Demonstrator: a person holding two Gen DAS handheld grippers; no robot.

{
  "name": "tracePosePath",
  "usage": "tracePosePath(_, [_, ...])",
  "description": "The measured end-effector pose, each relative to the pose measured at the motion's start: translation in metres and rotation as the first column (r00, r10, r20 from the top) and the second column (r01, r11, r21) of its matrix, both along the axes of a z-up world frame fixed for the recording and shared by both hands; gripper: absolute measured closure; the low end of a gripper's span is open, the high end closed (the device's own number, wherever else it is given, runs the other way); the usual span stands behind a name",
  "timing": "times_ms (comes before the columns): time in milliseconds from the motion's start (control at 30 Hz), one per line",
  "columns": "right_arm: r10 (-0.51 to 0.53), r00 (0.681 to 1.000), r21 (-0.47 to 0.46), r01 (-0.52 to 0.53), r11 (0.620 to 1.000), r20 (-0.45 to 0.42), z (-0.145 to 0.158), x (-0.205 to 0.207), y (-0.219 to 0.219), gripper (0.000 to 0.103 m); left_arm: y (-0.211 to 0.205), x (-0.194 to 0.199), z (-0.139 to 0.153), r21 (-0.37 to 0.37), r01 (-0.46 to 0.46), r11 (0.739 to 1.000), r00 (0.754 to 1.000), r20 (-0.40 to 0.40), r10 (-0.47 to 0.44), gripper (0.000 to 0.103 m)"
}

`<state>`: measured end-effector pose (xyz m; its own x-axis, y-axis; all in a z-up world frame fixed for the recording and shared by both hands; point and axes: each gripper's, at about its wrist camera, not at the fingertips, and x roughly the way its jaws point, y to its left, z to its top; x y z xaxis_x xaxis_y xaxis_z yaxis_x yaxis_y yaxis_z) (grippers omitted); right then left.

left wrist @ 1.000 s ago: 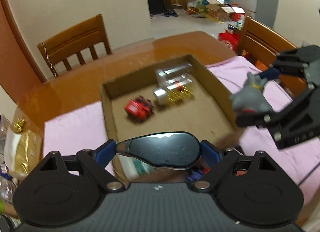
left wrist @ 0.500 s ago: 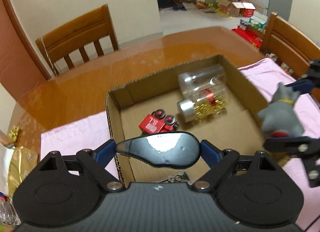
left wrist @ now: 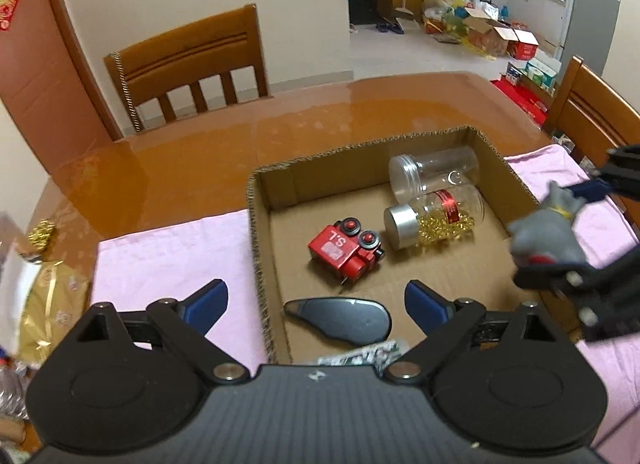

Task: Organize rigid objects
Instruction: 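Drop the black case into the box with the left gripper while the right drops the elephant in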

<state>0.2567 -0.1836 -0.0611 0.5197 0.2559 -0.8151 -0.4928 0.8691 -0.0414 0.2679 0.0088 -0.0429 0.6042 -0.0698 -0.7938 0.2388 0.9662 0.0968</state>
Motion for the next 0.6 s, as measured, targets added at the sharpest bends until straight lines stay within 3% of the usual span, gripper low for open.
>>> tracePosePath(200, [-0.031,0.999,0.017,0.031,0.999,0.025,0.007,0.018,0.007,0.021,0.016,-0.028,0.018,-0.038,-0.04,0.998,0.999,0.032,0.041,0.003])
tracePosePath(233, [-0.044,0.998,0.033,0.043,0.999,0.042,0.01,0.021,0.008,0.016,0.018,-0.032,0.019,-0.037,-0.045,0.998,0.998,0.036,0.046,0.003])
tracePosePath(267, [-0.056,0.997,0.05,0.053,0.997,0.062,0.013,0.022,0.008,0.001,0.02,-0.035,0.02,-0.035,-0.048,0.998,0.998,0.04,0.05,0.002])
tracePosePath(367, [-0.062,0.995,0.071,0.057,0.996,0.079,0.02,0.021,0.008,0.0,0.023,-0.045,0.019,-0.017,-0.059,0.998,0.997,0.043,0.06,0.002])
tracePosePath(600, [-0.057,0.995,0.022,0.055,0.998,0.081,0.021,-0.002,0.01,0.0,0.025,-0.066,0.011,-0.017,-0.064,0.998,0.997,0.048,0.065,0.002])
